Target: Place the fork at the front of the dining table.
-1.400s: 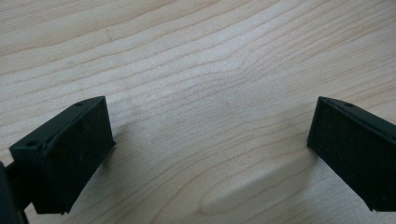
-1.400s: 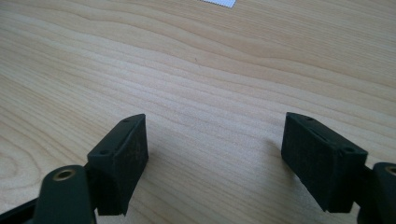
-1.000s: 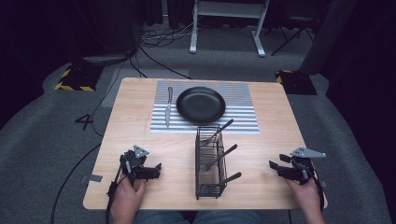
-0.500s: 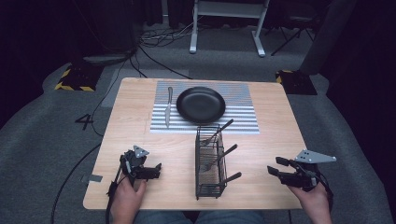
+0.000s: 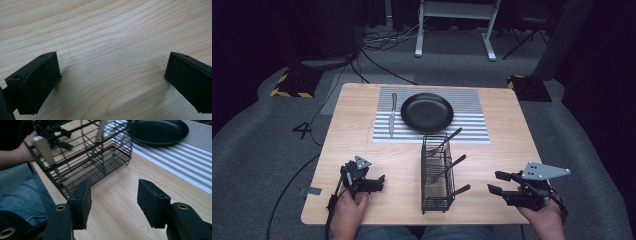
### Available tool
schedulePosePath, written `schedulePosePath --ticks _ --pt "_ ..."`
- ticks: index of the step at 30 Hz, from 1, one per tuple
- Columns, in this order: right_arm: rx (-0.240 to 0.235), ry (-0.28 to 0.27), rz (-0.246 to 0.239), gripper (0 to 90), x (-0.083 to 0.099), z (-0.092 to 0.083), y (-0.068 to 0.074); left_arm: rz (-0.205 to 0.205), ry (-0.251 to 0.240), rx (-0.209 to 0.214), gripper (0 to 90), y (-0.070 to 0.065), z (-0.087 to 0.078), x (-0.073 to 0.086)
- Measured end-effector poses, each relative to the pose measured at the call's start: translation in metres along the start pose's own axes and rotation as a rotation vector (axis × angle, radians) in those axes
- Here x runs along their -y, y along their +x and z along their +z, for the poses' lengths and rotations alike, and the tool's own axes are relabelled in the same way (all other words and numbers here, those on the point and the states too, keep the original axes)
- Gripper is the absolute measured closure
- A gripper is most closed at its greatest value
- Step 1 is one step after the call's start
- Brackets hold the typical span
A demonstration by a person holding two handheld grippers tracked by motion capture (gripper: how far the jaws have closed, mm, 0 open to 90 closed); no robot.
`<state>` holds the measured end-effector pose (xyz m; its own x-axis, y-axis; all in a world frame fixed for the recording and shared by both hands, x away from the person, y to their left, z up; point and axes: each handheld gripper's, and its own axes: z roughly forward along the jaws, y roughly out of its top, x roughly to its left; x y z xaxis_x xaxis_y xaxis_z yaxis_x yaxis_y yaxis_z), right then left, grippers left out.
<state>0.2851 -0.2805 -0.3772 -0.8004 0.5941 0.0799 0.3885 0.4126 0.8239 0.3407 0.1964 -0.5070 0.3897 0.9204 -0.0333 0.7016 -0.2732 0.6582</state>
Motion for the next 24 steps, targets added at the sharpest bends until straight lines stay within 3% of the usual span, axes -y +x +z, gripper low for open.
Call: schedulePosePath --ticks 12,14,18,24 --pt "-0.145 0.000 -0.063 55.9 -0.015 0.024 0.029 0.000 0.000 0.000 0.2 0.000 0.000 0.000" --pt "-0.164 0.007 -0.092 57.7 -0.016 0.028 0.035 0.000 0.000 0.000 0.2 0.000 0.000 0.000" --pt "-0.184 0.020 -0.120 62.5 -0.017 0.036 0.045 0.000 0.000 0.000 0.2 0.000 0.000 0.000" --pt "-0.200 0.027 -0.124 70.8 -0.020 0.047 0.047 0.000 0.000 0.000 0.2 0.000 0.000 0.000"
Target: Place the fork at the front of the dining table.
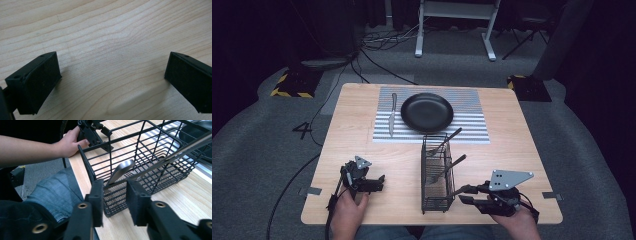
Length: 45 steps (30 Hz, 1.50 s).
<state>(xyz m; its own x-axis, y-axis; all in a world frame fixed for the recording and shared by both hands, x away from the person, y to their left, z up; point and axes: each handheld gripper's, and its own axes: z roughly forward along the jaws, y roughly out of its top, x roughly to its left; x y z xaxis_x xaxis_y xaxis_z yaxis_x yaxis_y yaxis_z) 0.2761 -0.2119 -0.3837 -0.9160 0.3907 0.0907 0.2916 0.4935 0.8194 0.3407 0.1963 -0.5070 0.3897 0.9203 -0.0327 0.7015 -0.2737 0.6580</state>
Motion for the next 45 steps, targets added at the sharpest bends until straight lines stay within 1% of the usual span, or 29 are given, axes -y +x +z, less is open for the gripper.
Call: schedulePosePath --ticks 3,7,11,13,16,18,19,21,23,24,25,26,28,30,36,40,45 --pt "-0.010 -0.007 -0.001 74.6 -0.001 0.004 0.000 0.000 0.000 0.000 0.2 0.000 0.000 0.000" --pt "-0.027 -0.016 0.013 76.9 -0.001 0.008 -0.002 0.000 0.000 0.000 0.2 0.000 0.000 0.000" --pt "-0.052 -0.019 0.046 79.2 0.000 0.010 -0.006 0.000 0.000 0.000 0.2 0.000 0.000 0.000" --pt "-0.062 -0.022 0.054 79.7 0.000 0.010 -0.007 0.000 0.000 0.000 0.2 0.000 0.000 0.000" --pt "-0.059 -0.024 0.041 80.3 -0.001 0.009 -0.005 0.000 0.000 0.000 0.2 0.000 0.000 0.000" --pt "-0.056 -0.041 0.021 80.8 -0.005 0.008 -0.002 0.000 0.000 0.000 0.2 0.000 0.000 0.000" --pt "-0.056 -0.041 0.021 80.8 -0.005 0.008 -0.002 0.000 0.000 0.000 0.2 0.000 0.000 0.000" --pt "-0.050 -0.054 0.006 81.2 -0.010 0.007 -0.001 0.000 0.000 0.000 0.2 0.000 0.000 0.000" --pt "-0.034 -0.066 -0.012 82.3 -0.015 0.006 0.001 0.000 0.000 0.000 0.2 0.000 0.000 0.000" --pt "-0.027 -0.072 -0.023 83.5 -0.018 0.005 0.001 0.000 0.000 0.000 0.2 0.000 0.000 0.000" --pt "-0.018 -0.078 -0.032 86.5 -0.021 0.005 0.002 0.000 0.000 0.000 0.2 0.000 0.000 0.000" --pt "-0.012 -0.087 -0.037 86.6 -0.023 0.004 0.002 0.000 0.000 0.000 0.2 0.000 0.000 0.000" --pt "-0.020 -0.103 -0.042 86.7 -0.029 0.003 0.001 0.000 0.000 0.000 0.2 0.000 0.000 0.000" --pt "-0.014 -0.115 -0.050 86.7 -0.034 0.002 0.001 0.000 0.000 0.000 0.2 0.000 0.000 0.000" --pt "-0.018 -0.166 -0.066 86.7 -0.052 -0.009 0.000 0.000 0.000 0.000 0.2 0.000 0.000 0.000" --pt "-0.015 -0.197 -0.073 86.6 -0.064 -0.023 -0.003 0.001 0.001 0.000 0.2 0.000 0.000 0.000" --pt "-0.007 -0.217 -0.080 86.6 -0.077 -0.039 -0.006 0.001 0.001 0.000 0.2 0.000 0.000 0.000"
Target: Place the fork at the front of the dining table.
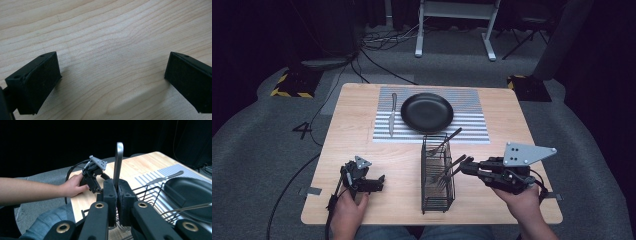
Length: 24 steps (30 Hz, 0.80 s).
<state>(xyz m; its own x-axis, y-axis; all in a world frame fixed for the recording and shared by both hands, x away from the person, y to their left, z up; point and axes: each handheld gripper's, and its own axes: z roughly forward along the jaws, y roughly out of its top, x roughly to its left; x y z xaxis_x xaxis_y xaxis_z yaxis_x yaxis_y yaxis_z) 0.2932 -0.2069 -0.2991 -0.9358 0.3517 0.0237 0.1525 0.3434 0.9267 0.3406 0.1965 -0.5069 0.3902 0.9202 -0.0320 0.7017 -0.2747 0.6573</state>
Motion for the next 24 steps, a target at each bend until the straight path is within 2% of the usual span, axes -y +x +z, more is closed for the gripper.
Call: schedulePosePath --ticks 4,19,24 --pt "0.007 -0.004 -0.004 86.6 -0.006 -0.010 -0.003 0.000 0.000 0.000 0.2 0.000 0.000 0.000" --pt "0.083 -0.020 0.010 86.6 -0.014 -0.053 -0.021 -0.001 -0.001 0.000 0.2 0.000 0.000 0.000" --pt "0.105 -0.024 0.038 86.6 -0.012 -0.063 -0.032 -0.001 -0.001 0.000 0.2 0.000 0.000 0.000"
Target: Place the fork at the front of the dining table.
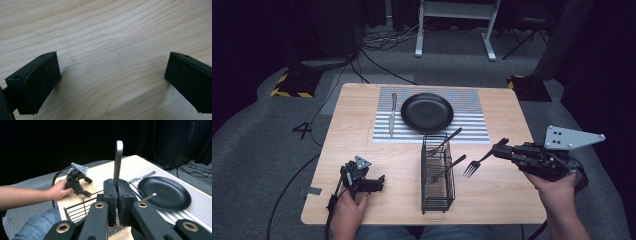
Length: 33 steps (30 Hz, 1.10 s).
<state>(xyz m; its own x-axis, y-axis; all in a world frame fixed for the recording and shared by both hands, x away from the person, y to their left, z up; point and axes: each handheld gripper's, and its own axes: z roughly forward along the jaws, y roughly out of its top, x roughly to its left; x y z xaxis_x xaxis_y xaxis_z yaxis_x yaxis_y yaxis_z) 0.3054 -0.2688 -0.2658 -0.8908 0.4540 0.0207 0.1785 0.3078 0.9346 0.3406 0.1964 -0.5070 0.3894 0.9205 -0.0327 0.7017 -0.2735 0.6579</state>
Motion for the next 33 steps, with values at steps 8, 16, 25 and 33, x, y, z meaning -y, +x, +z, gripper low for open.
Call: schedulePosePath --ticks 8,16,25,33 --pt "0.056 0.018 0.025 86.5 0.001 -0.005 -0.020 0.001 0.001 0.000 0.2 0.000 0.000 0.000" --pt "0.100 0.039 0.069 86.6 0.008 0.001 -0.048 0.000 0.000 0.000 0.2 0.000 0.000 0.000" --pt "0.191 0.061 0.063 86.5 0.010 0.009 -0.077 0.000 0.000 0.000 0.2 0.000 0.000 0.000" --pt "0.231 0.073 0.104 86.5 0.018 0.023 -0.109 0.000 0.000 0.000 0.2 0.000 0.000 0.000"
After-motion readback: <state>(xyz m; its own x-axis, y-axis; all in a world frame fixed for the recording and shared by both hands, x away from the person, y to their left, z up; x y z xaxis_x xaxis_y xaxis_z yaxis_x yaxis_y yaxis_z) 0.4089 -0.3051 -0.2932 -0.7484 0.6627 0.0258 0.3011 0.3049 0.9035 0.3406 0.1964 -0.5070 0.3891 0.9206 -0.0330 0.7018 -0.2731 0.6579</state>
